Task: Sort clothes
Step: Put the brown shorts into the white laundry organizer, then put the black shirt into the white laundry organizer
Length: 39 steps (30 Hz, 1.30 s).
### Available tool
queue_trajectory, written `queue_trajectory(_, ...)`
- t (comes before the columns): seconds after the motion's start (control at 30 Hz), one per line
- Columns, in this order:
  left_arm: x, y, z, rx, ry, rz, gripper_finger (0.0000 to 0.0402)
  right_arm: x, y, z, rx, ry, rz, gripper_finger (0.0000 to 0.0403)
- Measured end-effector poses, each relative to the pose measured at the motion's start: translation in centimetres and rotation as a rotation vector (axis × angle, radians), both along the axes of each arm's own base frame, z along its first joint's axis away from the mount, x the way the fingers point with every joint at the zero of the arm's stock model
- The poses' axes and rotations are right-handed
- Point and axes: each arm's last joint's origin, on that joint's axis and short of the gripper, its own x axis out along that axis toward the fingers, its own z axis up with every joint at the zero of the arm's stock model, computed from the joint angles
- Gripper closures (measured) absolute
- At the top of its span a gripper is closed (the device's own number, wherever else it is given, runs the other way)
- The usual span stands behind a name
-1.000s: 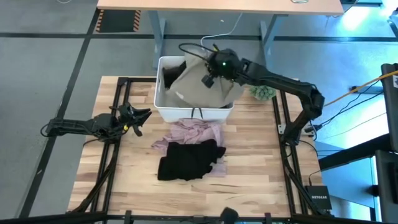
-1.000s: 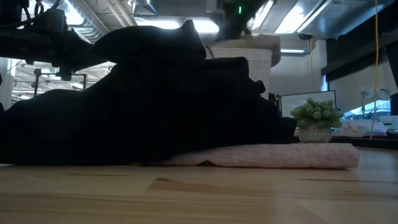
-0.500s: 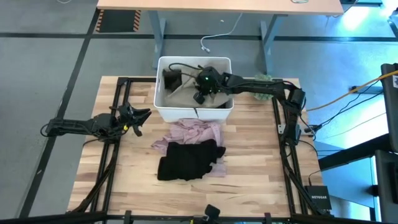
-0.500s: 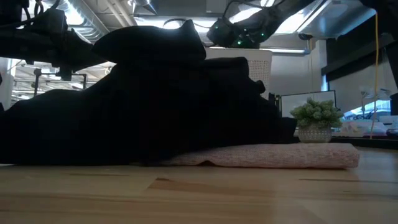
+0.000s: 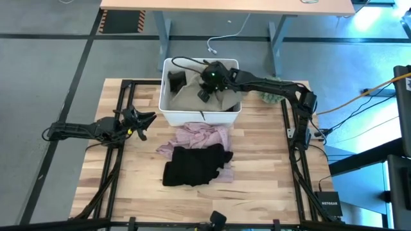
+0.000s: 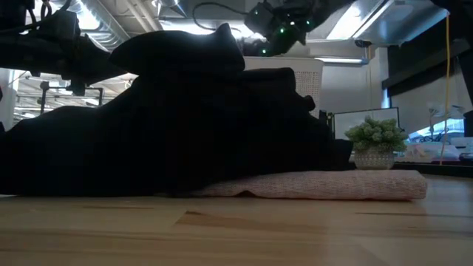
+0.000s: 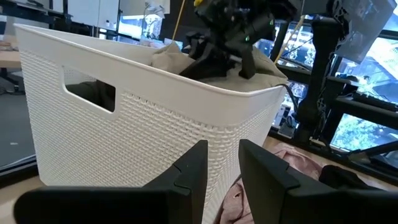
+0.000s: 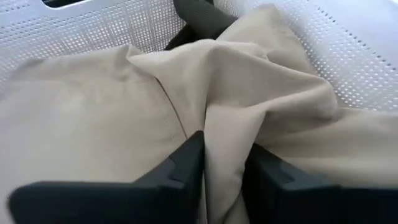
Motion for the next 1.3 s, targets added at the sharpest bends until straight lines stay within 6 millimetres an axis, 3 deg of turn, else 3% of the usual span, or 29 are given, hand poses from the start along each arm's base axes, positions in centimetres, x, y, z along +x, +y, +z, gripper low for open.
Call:
queue_trajectory(0.3,0.0,0.0,0.0,0.0,0.0,0.0,0.0315,-0.6,0.3,4.4,0.01,0.07,0.015,0.0186)
queue_trajectory(0.57,0.0,0.0,0.0,-0.005,-0.003,0.0,0.0315,-1.6,1.2,8.5,0.015,0.104,0.044,0.017)
queue_trajectory(0.97,0.0,0.0,0.0,-0.006,-0.003,0.0,0.0315,-2.0,7.4,14.2,-0.079,0.123,0.211,0.017)
queue_trajectory(1.3,0.0,0.0,0.0,-0.006,-0.003,-0.001,0.0315,-3.1,13.0,15.2,-0.051,0.236,0.364,0.017)
